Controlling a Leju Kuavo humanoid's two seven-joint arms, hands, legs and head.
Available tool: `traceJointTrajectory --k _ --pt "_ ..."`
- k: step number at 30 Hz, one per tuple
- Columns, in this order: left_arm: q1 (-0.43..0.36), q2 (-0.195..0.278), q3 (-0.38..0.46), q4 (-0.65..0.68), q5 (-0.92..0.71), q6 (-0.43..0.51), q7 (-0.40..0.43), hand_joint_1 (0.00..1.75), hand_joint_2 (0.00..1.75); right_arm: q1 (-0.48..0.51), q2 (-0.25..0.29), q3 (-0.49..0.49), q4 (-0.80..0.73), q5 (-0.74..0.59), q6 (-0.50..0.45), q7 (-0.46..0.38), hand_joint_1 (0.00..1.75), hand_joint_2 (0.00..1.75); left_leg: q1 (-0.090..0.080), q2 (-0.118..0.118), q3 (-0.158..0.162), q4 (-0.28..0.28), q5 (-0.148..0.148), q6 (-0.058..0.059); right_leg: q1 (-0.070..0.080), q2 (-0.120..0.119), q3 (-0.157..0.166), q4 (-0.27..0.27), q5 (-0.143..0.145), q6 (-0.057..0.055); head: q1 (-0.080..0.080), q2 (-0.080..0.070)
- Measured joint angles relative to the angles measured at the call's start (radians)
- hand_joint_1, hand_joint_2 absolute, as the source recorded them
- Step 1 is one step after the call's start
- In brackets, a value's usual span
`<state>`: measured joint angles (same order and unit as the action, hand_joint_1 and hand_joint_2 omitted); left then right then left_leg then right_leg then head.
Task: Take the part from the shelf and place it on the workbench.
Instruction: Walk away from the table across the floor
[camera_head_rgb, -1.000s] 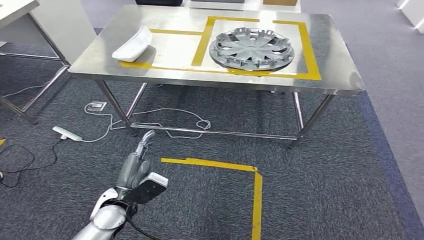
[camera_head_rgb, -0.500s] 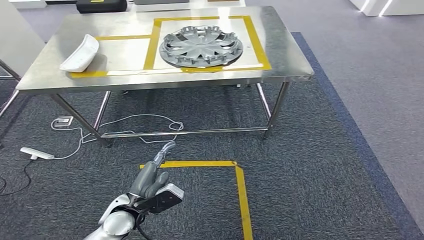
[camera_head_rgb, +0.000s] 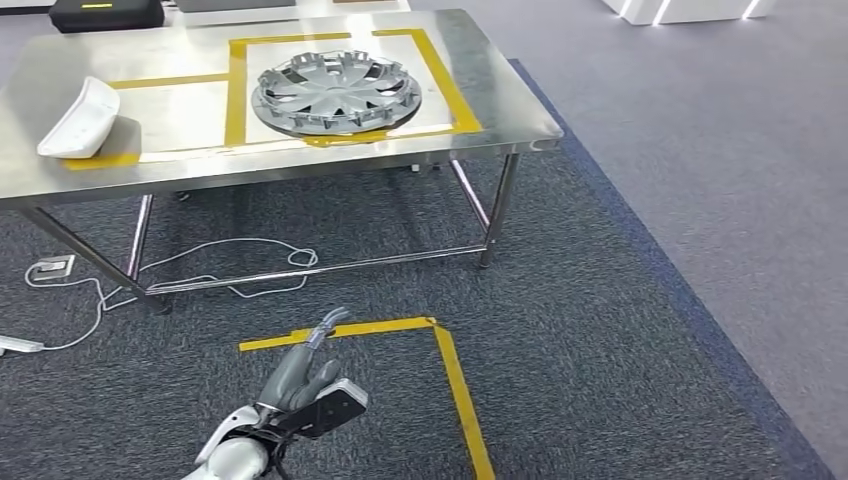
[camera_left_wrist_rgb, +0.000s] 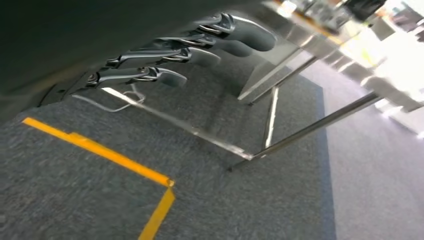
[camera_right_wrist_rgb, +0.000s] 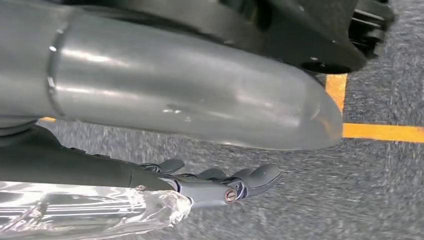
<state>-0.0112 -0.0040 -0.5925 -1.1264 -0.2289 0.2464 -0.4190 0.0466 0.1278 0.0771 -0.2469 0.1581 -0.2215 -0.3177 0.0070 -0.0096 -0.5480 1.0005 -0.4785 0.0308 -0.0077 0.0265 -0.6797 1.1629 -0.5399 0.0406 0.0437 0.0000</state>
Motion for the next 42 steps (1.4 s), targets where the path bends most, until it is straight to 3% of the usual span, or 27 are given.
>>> traceJointTrajectory --k 2,3,4,6,8,9,11,13,15,17,18,19,20,22,24,26,27,29,31,33,34,35,38,40,42 --pt "0.014 0.006 0.0 0.026 0.013 0.021 0.0 0.0 0.0 0.002 0.0 0.0 0.0 -0.004 -0.002 0.002 0.0 0.0 -0.003 0.03 -0.001 0.0 -0.001 0.002 -0.002 -0.016 -0.049 0.108 -0.041 0.004 0.0 0.0" --pt "0.02 0.009 -0.001 0.038 0.02 0.03 0.0 0.0 0.0 0.006 0.0 0.0 -0.001 -0.006 -0.002 0.002 0.0 0.0 -0.004 0.044 -0.001 0.001 -0.002 0.003 -0.003 -0.02 -0.05 0.116 -0.037 0.004 0.001 0.0" --pt "0.025 0.012 -0.001 0.049 0.027 0.038 0.0 0.0 0.0 0.01 0.0 0.0 -0.001 -0.007 -0.002 0.003 0.0 0.0 -0.004 0.055 -0.001 0.001 -0.003 0.002 -0.003 -0.025 -0.031 0.086 -0.017 0.004 0.001 0.0" --pt "0.03 0.015 -0.001 0.066 0.039 0.05 0.0 0.0 0.0 0.016 0.0 0.0 -0.004 -0.009 -0.002 0.004 0.0 0.0 -0.006 0.075 0.002 0.001 -0.005 -0.002 0.0 -0.062 0.048 -0.048 0.035 0.0 0.001 0.0" --pt "0.033 0.018 -0.001 0.077 0.047 0.063 0.002 0.0 0.0 0.015 0.0 -0.001 -0.01 -0.011 -0.002 0.006 0.0 0.0 -0.011 0.093 0.004 0.003 -0.009 -0.011 0.005 -0.095 0.106 -0.144 0.056 -0.009 -0.001 0.0" --pt "0.034 0.019 -0.001 0.082 0.053 0.074 0.006 0.0 0.0 0.015 0.0 -0.001 -0.013 -0.012 -0.003 0.007 0.0 0.0 -0.013 0.101 0.005 0.004 -0.01 -0.016 0.008 -0.098 0.112 -0.157 0.055 -0.014 -0.002 0.0" --pt "0.037 0.021 -0.001 0.094 0.073 0.104 0.016 0.0 0.0 0.022 0.0 -0.001 -0.022 -0.015 -0.005 0.016 0.0 0.0 -0.012 0.114 0.009 0.004 -0.013 -0.027 0.009 -0.075 0.111 -0.16 0.061 -0.026 -0.004 0.0" --pt "0.043 0.024 0.004 0.107 0.101 0.139 0.027 0.0 0.0 0.04 0.0 -0.002 -0.044 -0.016 -0.007 0.039 0.0 0.0 -0.007 0.086 0.002 0.033 -0.039 -0.04 0.006 -0.055 0.114 -0.165 0.067 -0.037 -0.007 0.0" --pt "0.056 0.028 0.019 0.124 0.129 0.169 0.04 0.0 0.0 0.063 0.0 -0.005 -0.084 -0.014 -0.008 0.074 0.0 0.0 -0.004 0.04 -0.041 0.134 -0.102 -0.047 0.005 -0.034 0.115 -0.167 0.071 -0.046 -0.011 0.0" --pt "0.076 0.03 0.041 0.143 0.155 0.188 0.053 0.0 0.0 0.088 0.0 -0.007 -0.132 -0.008 -0.008 0.113 0.0 0.0 -0.003 0.024 -0.096 0.25 -0.149 -0.048 0.007 -0.007 0.113 -0.167 0.073 -0.051 -0.012 0.0" --pt "0.084 0.031 0.052 0.152 0.167 0.195 0.061 0.0 0.0 0.103 0.0 -0.008 -0.158 -0.003 -0.008 0.132 0.0 0.0 -0.003 0.022 -0.108 0.273 -0.147 -0.047 0.008 0.007 0.112 -0.167 0.074 -0.052 -0.012 0.0" --pt "0.089 0.03 0.065 0.161 0.18 0.202 0.07 0.0 0.0 0.12 0.0 -0.01 -0.185 0.003 -0.007 0.153 0.0 0.0 -0.003 0.019 -0.104 0.26 -0.127 -0.045 0.009 0.021 0.113 -0.166 0.074 -0.052 -0.012 0.0" --pt "0.093 0.03 0.082 0.173 0.193 0.21 0.082 0.0 0.0 0.137 0.0 -0.012 -0.213 0.009 -0.005 0.171 0.0 0.0 -0.003 0.012 -0.083 0.213 -0.092 -0.041 0.009 0.034 0.113 -0.166 0.075 -0.051 -0.012 0.0" --pt "0.098 0.028 0.122 0.205 0.22 0.224 0.101 0.0 0.0 0.165 0.0 -0.018 -0.267 0.02 0.004 0.197 0.0 0.0 -0.001 -0.031 -0.022 0.084 -0.029 -0.03 0.01 0.058 0.112 -0.163 0.076 -0.048 -0.012 0.0" --pt "0.099 0.027 0.164 0.254 0.246 0.23 0.107 0.0 0.0 0.183 0.001 -0.026 -0.313 0.029 0.012 0.21 0.0 0.0 -0.002 -0.063 0.011 0.011 -0.01 -0.025 0.009 0.081 0.106 -0.159 0.078 -0.039 -0.011 0.0" --pt "0.097 0.023 0.203 0.313 0.271 0.225 0.098 0.0 0.0 0.198 0.002 -0.037 -0.345 0.037 0.017 0.215 0.0 0.0 -0.004 -0.052 0.015 -0.001 -0.01 -0.019 0.006 0.1 0.097 -0.16 0.081 -0.026 -0.011 0.0" --pt "0.096 0.021 0.222 0.341 0.285 0.222 0.091 0.0 0.0 0.207 0.002 -0.044 -0.356 0.04 0.021 0.216 0.0 0.0 -0.003 -0.041 0.017 -0.006 -0.006 -0.015 0.005 0.092 0.091 -0.155 0.077 -0.022 -0.011 0.0" --pt "0.094 0.015 0.263 0.397 0.319 0.22 0.082 0.0 0.0 0.222 0.002 -0.057 -0.381 0.045 0.029 0.222 0.0 0.0 -0.001 -0.017 0.019 -0.016 0.0 -0.003 0.007 0.044 0.061 -0.099 0.035 -0.014 -0.006 0.0" --pt "0.101 0.009 0.31 0.453 0.354 0.224 0.078 0.0 0.0 0.23 0.002 -0.071 -0.407 0.053 0.035 0.229 0.0 0.0 -0.003 0.012 0.017 -0.017 0.0 0.001 0.006 -0.003 0.005 0.023 -0.038 -0.006 -0.003 0.0" --pt "0.111 0.004 0.358 0.505 0.387 0.229 0.071 0.0 0.0 0.24 0.002 -0.084 -0.429 0.059 0.039 0.238 0.0 0.0 -0.004 0.044 0.015 -0.017 -0.001 0.001 0.001 -0.017 -0.033 0.116 -0.076 0.002 -0.004 0.0" --pt "0.113 0.001 0.382 0.529 0.403 0.232 0.066 0.0 0.0 0.248 0.003 -0.09 -0.439 0.063 0.041 0.242 0.0 0.0 -0.003 0.057 0.014 -0.016 -0.002 0.0 -0.003 -0.022 -0.026 0.114 -0.069 0.005 -0.004 0.0" --pt "0.112 -0.002 0.407 0.554 0.417 0.235 0.061 0.0 0.0 0.256 0.003 -0.097 -0.448 0.068 0.043 0.247 0.0 0.0 -0.003 0.069 0.014 -0.016 -0.003 -0.002 -0.006 -0.028 0.002 0.074 -0.047 0.008 -0.004 0.0" --pt "0.112 -0.008 0.481 0.632 0.426 0.254 0.053 0.0 0.0 0.27 0.01 -0.12 -0.476 0.083 0.049 0.257 0.0 0.0 -0.005 0.097 0.023 -0.012 -0.01 -0.017 -0.01 -0.087 0.126 -0.122 0.018 0.006 -0.005 0.0" --pt "0.115 -0.008 0.517 0.673 0.41 0.265 0.057 0.0 0.0 0.275 0.017 -0.138 -0.494 0.096 0.058 0.263 0.0 0.0 -0.007 0.113 0.032 -0.01 -0.016 -0.031 -0.007 -0.102 0.148 -0.161 0.023 -0.007 -0.01 0.0" --pt "0.116 -0.008 0.541 0.695 0.393 0.27 0.064 0.0 0.0 0.285 0.024 -0.159 -0.507 0.109 0.067 0.268 0.0 0.0 -0.002 0.124 0.04 -0.009 -0.02 -0.045 -0.004 -0.082 0.148 -0.161 0.025 -0.022 -0.014 0.0"
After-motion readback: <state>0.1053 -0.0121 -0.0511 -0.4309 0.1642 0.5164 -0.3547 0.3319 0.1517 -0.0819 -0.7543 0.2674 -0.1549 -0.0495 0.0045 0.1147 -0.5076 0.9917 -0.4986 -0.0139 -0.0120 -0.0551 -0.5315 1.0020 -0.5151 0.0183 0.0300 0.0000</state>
